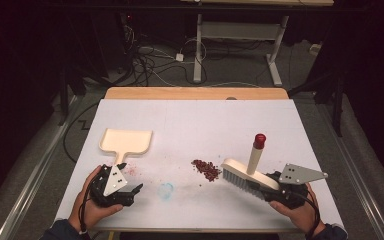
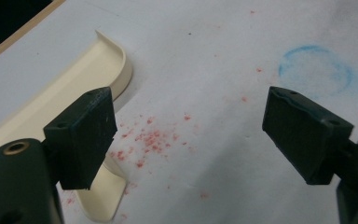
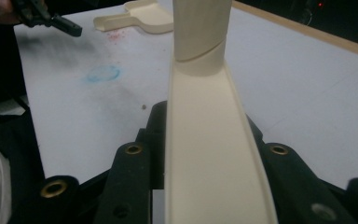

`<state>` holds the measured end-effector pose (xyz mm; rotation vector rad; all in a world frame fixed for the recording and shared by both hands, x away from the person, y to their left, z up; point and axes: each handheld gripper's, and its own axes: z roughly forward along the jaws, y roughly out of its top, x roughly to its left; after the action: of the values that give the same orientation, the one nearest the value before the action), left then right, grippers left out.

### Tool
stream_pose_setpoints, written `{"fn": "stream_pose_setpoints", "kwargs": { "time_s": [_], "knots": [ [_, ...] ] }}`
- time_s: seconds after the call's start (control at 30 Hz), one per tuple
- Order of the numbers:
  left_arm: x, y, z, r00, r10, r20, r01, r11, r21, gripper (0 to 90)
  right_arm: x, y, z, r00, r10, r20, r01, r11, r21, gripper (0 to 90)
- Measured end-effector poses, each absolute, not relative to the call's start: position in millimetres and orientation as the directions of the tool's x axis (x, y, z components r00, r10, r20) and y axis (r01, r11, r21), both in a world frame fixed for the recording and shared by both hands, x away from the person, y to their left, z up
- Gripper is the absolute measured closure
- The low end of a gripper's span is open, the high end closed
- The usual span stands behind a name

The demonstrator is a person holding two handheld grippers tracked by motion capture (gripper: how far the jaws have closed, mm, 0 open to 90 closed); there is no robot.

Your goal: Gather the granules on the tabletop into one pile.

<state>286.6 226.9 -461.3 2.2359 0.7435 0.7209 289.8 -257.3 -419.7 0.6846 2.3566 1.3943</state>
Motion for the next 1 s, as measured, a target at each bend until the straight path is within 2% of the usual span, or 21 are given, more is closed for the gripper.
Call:
{"fn": "stream_pose_setpoints", "kwargs": {
  "time_s": [0.17,0.23,0.43,0.63,0.83,1.0],
  "knots": [
    [287.3,226.3,-461.6,0.687,0.668,0.285,0.304,-0.621,0.723,16.9,282.2,-243.9,-421.2,-0.873,0.488,-0.019,0.217,0.422,0.880,67.8],
    [287.6,226.7,-461.4,0.685,0.671,0.284,0.305,-0.618,0.724,16.9,281.6,-225.1,-426.2,-0.904,0.428,-0.001,0.206,0.435,0.877,67.8],
    [287.6,226.5,-461.8,0.684,0.672,0.284,0.307,-0.618,0.723,16.9,288.7,-197.2,-438.0,-0.933,0.361,0.002,0.185,0.472,0.862,67.8],
    [288.3,225.5,-462.9,0.687,0.670,0.280,0.309,-0.619,0.722,16.9,305.6,-191.0,-446.1,-0.927,0.375,-0.014,0.181,0.480,0.858,67.9],
    [288.3,225.0,-462.4,0.688,0.668,0.284,0.307,-0.623,0.720,16.9,322.2,-196.7,-441.9,-0.903,0.429,-0.025,0.193,0.456,0.869,67.9],
    [288.4,225.8,-462.3,0.685,0.672,0.280,0.309,-0.617,0.724,16.9,320.4,-205.1,-430.5,-0.890,0.454,-0.039,0.180,0.430,0.885,67.8]
  ]
}}
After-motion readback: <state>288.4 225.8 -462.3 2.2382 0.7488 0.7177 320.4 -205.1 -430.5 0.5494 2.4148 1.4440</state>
